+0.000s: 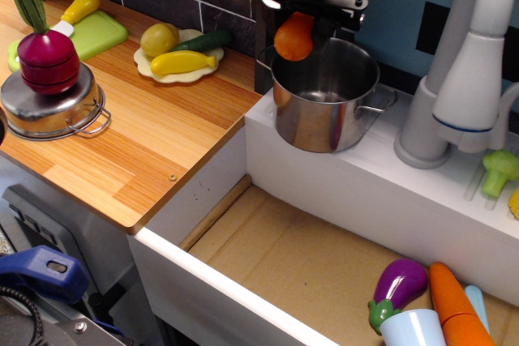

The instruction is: Put carrot in pot or pan

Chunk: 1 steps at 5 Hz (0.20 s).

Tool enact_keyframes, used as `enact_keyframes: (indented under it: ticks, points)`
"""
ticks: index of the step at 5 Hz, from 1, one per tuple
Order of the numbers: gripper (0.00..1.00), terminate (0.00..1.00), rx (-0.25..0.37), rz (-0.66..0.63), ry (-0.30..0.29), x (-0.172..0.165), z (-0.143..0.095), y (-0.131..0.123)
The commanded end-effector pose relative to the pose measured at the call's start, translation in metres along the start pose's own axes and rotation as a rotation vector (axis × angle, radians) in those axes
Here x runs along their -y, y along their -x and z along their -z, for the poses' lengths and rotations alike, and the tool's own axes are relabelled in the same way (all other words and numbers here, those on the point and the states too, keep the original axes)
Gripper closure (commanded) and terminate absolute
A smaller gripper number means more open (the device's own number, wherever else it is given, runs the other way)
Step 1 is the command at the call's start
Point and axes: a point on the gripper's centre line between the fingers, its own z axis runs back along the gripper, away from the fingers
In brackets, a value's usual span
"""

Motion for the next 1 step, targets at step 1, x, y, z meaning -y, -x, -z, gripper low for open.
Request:
enact_keyframes:
  ticks: [1]
  points:
    - [0.00,1.00,0.050,-0.010,0.005,-0.0019,-0.0103,-0.0138]
